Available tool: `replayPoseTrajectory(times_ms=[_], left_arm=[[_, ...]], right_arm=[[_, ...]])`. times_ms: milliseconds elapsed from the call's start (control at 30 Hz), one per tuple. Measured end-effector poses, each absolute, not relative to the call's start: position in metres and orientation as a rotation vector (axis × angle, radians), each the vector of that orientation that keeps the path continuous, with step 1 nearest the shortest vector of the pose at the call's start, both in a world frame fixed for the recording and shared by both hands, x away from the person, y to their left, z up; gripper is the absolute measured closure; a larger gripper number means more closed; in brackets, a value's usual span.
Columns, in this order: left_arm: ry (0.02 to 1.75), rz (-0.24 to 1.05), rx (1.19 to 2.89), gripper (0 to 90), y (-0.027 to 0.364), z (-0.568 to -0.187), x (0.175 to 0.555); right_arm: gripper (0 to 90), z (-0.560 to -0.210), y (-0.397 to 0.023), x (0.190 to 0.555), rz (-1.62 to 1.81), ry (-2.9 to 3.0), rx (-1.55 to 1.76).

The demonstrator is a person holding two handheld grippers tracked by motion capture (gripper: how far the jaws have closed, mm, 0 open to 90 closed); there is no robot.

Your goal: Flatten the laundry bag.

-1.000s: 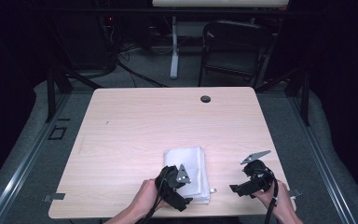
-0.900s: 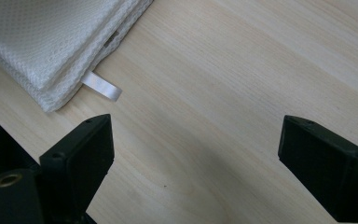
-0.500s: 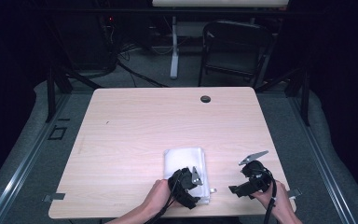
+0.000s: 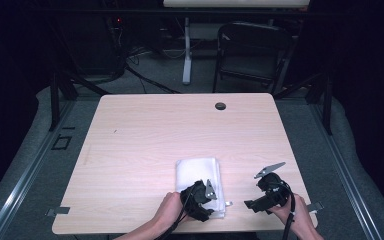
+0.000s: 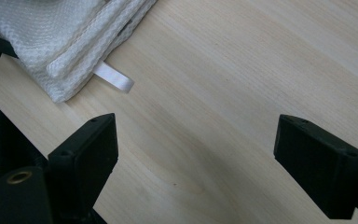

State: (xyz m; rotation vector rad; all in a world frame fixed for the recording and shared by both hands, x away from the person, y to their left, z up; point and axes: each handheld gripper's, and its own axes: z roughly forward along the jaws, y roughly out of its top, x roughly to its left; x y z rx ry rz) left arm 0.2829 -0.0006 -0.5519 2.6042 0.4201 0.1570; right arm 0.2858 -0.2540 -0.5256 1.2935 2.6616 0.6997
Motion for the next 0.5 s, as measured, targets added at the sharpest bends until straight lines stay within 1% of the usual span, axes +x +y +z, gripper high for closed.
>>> replayPoseTrajectory(times_ms=[33, 67, 200, 233, 367, 400, 433, 500], left_arm=[[0.423, 0.143, 2.603, 47.5, 0.0002, -0.5517, 0.2836], [0.419, 0.142, 2.602, 47.5, 0.0006, -0.5517, 0.2840], [0.413, 0.109, 2.597, 56.1, 0.0016, -0.5520, 0.2853], [0.407, 0.096, 2.595, 56.1, 0.0019, -0.5521, 0.2855], [0.407, 0.076, 2.598, 62.1, 0.0028, -0.5527, 0.2872], [0.406, 0.074, 2.599, 63.9, 0.0036, -0.5527, 0.2884], [0.418, 0.068, 2.590, 63.9, 0.0045, -0.5529, 0.2889], [0.430, 0.062, 2.581, 68.4, 0.0062, -0.5528, 0.2909]], right_arm=[[13.5, -0.5260, -0.2532, 0.2857, 0.694, 2.666, 1.297], [13.5, -0.5260, -0.2532, 0.2857, 0.694, 2.666, 1.297], [14.9, -0.5269, -0.2522, 0.2861, 0.666, 2.678, 1.281], [14.9, -0.5269, -0.2522, 0.2861, 0.666, 2.678, 1.281], [16.8, -0.5281, -0.2503, 0.2856, 0.684, 2.685, 1.285], [19.0, -0.5281, -0.2493, 0.2859, 0.672, 2.698, 1.279], [19.0, -0.5281, -0.2493, 0.2859, 0.672, 2.698, 1.279], [21.2, -0.5288, -0.2484, 0.2860, 0.654, 2.693, 1.276]])
